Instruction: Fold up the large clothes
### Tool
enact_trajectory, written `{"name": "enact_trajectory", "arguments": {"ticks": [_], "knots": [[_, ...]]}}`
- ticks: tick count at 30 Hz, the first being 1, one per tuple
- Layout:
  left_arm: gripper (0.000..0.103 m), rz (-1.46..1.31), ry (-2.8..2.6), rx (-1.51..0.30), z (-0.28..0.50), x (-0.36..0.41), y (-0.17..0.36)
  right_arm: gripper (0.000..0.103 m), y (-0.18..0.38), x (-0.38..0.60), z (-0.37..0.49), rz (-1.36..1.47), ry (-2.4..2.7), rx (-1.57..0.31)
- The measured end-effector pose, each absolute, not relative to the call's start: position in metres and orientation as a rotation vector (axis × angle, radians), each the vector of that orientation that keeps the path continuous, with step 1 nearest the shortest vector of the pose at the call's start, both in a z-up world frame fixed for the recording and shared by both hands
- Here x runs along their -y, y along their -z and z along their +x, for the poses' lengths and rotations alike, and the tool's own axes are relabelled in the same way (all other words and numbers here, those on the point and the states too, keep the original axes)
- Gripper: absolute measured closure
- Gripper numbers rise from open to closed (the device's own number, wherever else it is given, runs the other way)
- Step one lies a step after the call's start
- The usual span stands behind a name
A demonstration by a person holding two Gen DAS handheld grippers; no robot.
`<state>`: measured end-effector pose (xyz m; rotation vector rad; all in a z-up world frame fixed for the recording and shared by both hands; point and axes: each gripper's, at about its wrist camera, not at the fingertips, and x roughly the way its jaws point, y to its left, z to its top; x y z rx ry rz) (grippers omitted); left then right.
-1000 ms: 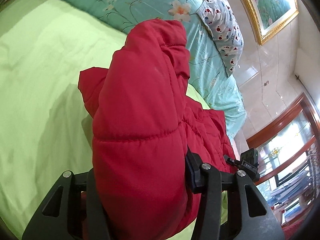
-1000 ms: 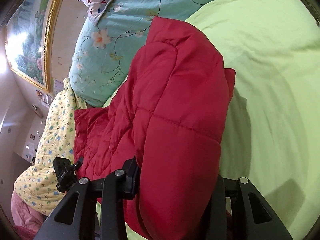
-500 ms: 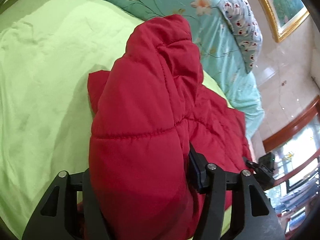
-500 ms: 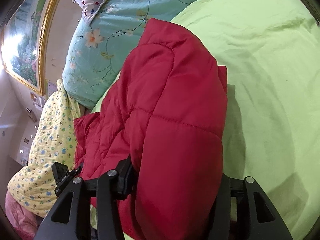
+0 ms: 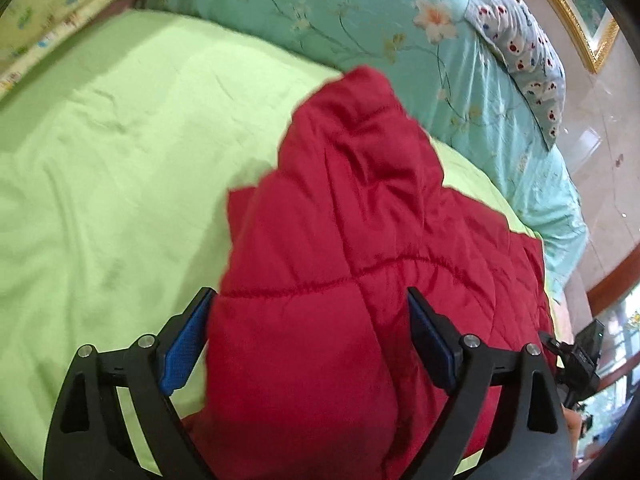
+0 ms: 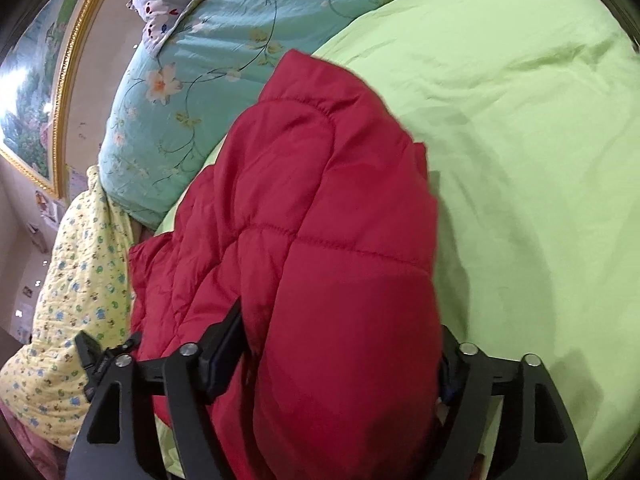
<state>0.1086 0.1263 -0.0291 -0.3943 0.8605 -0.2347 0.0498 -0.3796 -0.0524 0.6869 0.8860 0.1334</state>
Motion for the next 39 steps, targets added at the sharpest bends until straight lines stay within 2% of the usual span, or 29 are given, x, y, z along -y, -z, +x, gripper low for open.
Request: {"name": "enact_trajectory", "arguments": {"ticks": [8,19,31,39], "knots": [[0.011,-0.342,0.123,-0.757,0.084,-0.141,0.005,0.023,0.017,0.378,0.029,0.558,-0.035,-0.790],[0.011,-0.234,0.227,-0.724,0.063,-0.097,-0.013,0.023,-0.020,0.332,0.019,0.343,-0.045,-0.723],[0.011,-0.073,0.423,-0.730,0.047,-0.033,-0.012,0.023,-0.003,0.255,0.039,0.135,-0.180,-0.801],[0.011,-0.009,0.406,-0.796,0.064,-0.016,0.014,0.023,0.014,0.242,0.056,0.028,-0.156,-0.876]]}}
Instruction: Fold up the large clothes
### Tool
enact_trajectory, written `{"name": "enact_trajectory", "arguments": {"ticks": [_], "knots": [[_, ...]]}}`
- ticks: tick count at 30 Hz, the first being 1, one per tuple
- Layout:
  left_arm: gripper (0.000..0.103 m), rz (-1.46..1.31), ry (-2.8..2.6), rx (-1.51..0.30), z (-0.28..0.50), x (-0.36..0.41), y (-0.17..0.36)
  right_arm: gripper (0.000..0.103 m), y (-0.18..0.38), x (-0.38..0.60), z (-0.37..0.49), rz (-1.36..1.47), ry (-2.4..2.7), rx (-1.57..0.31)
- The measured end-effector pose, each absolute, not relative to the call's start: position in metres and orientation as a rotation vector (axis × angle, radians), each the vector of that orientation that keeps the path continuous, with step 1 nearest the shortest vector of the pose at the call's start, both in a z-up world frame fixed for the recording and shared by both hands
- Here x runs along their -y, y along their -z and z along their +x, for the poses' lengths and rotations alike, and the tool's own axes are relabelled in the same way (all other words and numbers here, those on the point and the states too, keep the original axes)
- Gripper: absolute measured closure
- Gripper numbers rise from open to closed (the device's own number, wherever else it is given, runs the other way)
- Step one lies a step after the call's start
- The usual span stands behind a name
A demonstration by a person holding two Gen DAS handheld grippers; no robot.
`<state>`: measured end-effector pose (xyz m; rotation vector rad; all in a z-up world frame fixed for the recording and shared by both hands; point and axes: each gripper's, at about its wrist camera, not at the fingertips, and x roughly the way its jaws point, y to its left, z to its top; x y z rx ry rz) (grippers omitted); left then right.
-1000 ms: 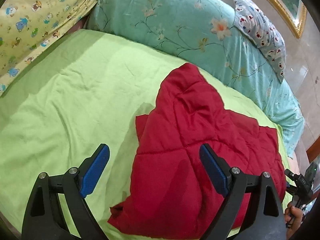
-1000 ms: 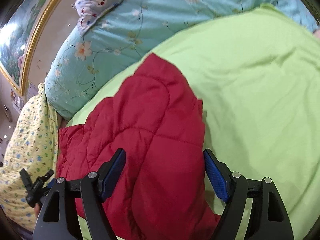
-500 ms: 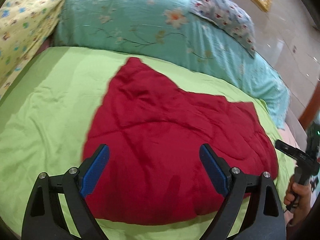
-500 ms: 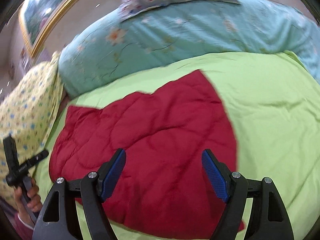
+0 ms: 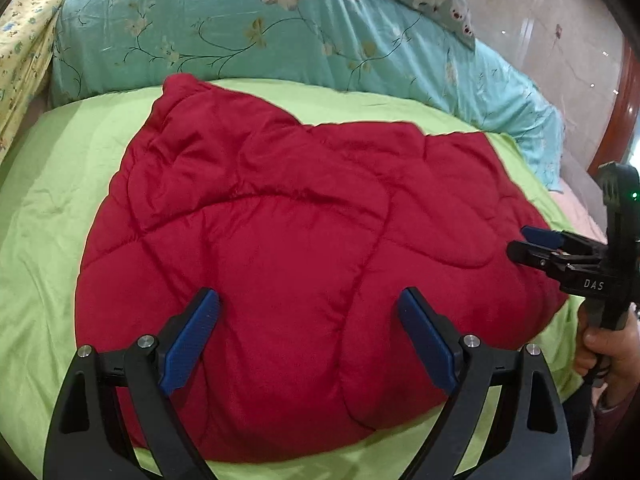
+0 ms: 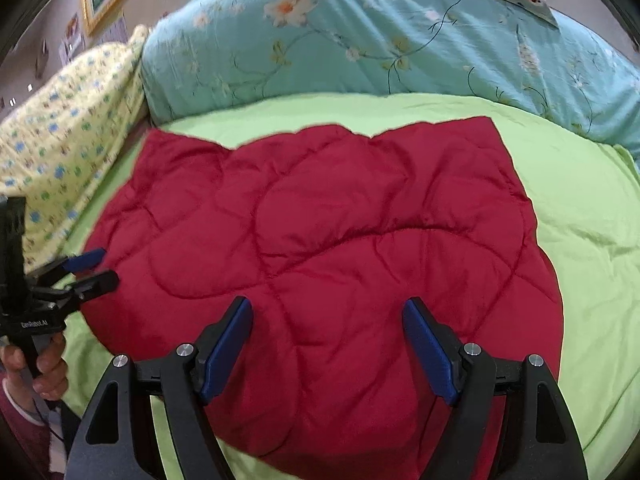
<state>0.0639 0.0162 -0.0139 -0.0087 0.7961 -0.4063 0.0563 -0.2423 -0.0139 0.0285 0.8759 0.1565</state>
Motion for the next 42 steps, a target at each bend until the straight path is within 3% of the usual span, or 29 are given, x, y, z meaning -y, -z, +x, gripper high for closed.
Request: {"name": "enact_trajectory", "arguments": {"ticks": [26,34,42], "knots": [[0.012,-0.165,0.268,-0.911,0.186,-0.031,0.012,0.026,0.030,0.300,0.166,0.091,0.020,-0.983],[0.012,-0.232,0.168,-1.034,0.259,-0.033,0.041,0.026,0.050,0.326,0.170,0.210,0.055,-0.958],[0.012,-0.214,0.129,-1.031,0.268,-0.028,0.048,0.026,0.054,0.336,0.175,0.280,0.061,-0.966]]}}
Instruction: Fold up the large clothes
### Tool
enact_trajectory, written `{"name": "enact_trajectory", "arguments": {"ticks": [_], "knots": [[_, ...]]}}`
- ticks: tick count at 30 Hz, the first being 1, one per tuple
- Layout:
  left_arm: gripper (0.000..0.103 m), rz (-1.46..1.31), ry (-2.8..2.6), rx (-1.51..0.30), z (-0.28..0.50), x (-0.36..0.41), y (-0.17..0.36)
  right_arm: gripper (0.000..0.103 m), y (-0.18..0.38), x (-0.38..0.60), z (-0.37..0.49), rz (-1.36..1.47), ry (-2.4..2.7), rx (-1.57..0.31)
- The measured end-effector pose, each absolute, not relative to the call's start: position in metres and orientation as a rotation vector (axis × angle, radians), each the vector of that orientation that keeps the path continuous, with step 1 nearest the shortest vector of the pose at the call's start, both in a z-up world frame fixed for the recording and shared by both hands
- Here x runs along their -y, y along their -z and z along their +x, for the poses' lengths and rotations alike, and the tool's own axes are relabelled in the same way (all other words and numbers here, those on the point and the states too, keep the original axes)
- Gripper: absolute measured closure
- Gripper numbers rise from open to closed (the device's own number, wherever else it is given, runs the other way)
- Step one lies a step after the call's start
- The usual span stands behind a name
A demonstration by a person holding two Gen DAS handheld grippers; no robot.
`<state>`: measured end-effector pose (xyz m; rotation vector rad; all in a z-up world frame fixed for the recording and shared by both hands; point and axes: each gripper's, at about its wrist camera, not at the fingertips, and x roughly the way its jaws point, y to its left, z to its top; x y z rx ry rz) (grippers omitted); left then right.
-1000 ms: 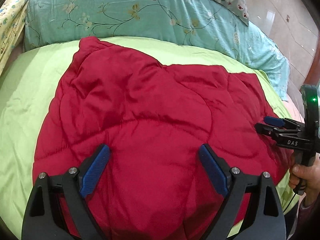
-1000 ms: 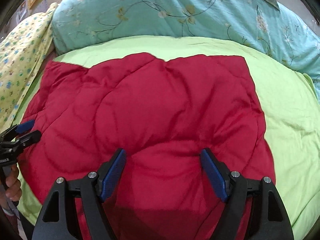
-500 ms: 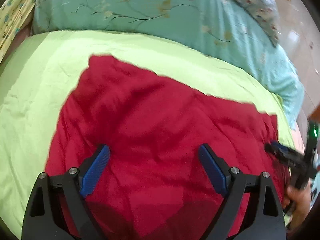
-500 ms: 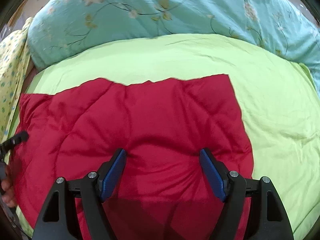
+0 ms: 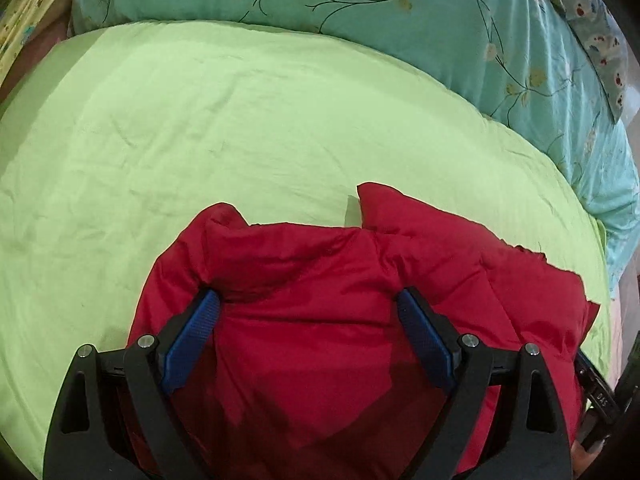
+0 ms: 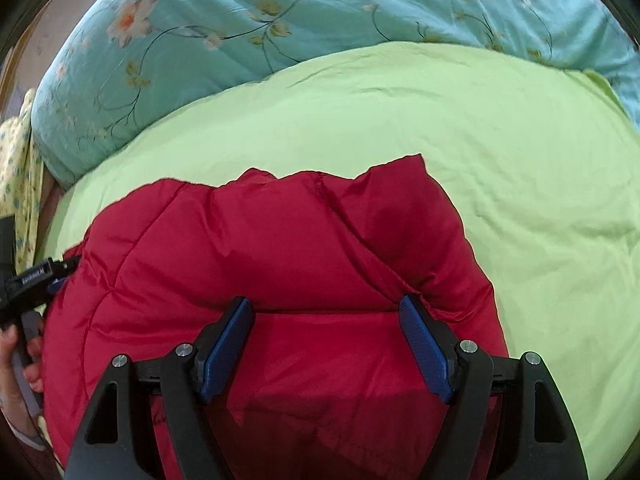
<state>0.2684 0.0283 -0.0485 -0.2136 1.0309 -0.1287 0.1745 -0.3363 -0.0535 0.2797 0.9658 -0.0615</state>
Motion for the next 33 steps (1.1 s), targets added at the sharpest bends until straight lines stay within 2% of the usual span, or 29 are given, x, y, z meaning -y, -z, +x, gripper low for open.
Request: {"name": "enact_trajectory", "arguments": {"ticks": [5,16,27,33], "knots": [[0.012,-0.232,0.182,-1.006,0.247,-0.036,0.031,0.026,0.055,0.338,0.177,0.280,0.060,-0.971],[0.012,-0.170,0.376,-0.874,0.113,-0.025,-0.012,0.026,0.056,0.339,0.177,0.292,0.059,-0.974],[0.010,-0.007,0.328,-0.933,0.081,-0.009,0.031,0.024,0.053,0.330,0.176,0.248,0.063,-0.959],[0.009,-0.026,0.316,-0.947,0.084,-0.011,0.036,0.024,0.014,0.309,0.129,0.222,0.026,-0.873]]}}
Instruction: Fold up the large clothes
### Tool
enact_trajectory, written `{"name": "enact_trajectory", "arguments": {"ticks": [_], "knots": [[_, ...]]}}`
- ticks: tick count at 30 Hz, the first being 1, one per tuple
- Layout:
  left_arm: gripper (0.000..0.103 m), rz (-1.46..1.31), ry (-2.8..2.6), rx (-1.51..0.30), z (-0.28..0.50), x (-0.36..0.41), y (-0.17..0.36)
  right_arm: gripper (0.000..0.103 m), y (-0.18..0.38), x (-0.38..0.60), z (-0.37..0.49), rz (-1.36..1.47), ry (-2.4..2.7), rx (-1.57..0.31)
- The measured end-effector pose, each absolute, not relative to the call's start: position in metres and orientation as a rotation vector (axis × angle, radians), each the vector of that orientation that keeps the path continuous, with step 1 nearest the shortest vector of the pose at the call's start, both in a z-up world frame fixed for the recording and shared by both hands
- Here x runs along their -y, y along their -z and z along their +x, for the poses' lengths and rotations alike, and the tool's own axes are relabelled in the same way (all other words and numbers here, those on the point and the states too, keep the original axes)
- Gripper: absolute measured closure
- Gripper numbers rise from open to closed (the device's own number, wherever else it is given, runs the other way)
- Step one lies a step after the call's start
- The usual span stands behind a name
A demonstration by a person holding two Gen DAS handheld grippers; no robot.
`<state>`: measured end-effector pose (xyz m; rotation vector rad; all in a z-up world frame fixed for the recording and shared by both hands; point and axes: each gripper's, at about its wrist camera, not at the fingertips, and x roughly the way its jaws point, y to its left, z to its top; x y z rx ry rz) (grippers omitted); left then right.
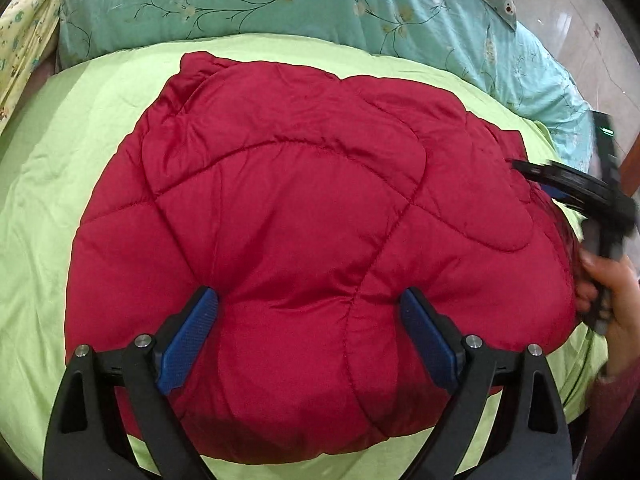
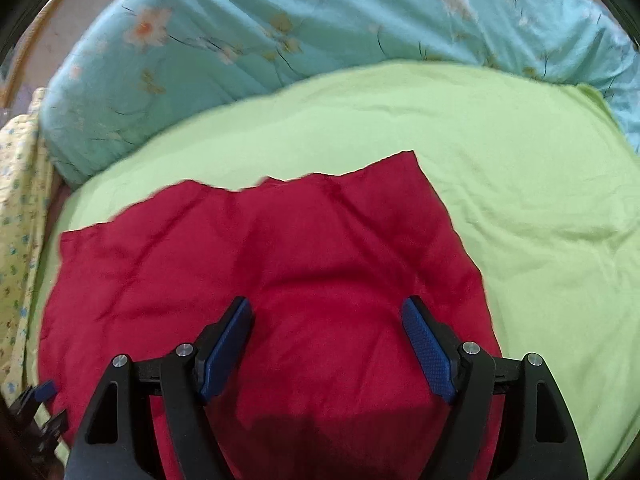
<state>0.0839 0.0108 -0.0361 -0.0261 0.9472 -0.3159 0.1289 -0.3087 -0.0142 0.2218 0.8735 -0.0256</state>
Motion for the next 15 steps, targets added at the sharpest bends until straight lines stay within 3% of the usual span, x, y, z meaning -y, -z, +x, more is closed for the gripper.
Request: {"name": "enact_trajectory", "arguments": {"ticks": [6,10,15], "knots": [[0.009,-0.027,0.310,-0.932,0.079,-0.009,0.037,0.024,-0.004,0.265,0.061,0.114,-0.082,-0.839],[0.009,-0.025,0.306,-0.923,0.076,-0.008,0.037,0.024,0.014,0.249,0.051,0.008,-0.052,-0.908],[0.009,-0.016,0.296,-0.914,0.074,-0.007,0.038,0.011,0.044,0.265,0.059,0.096,-0.043,-0.928]]}}
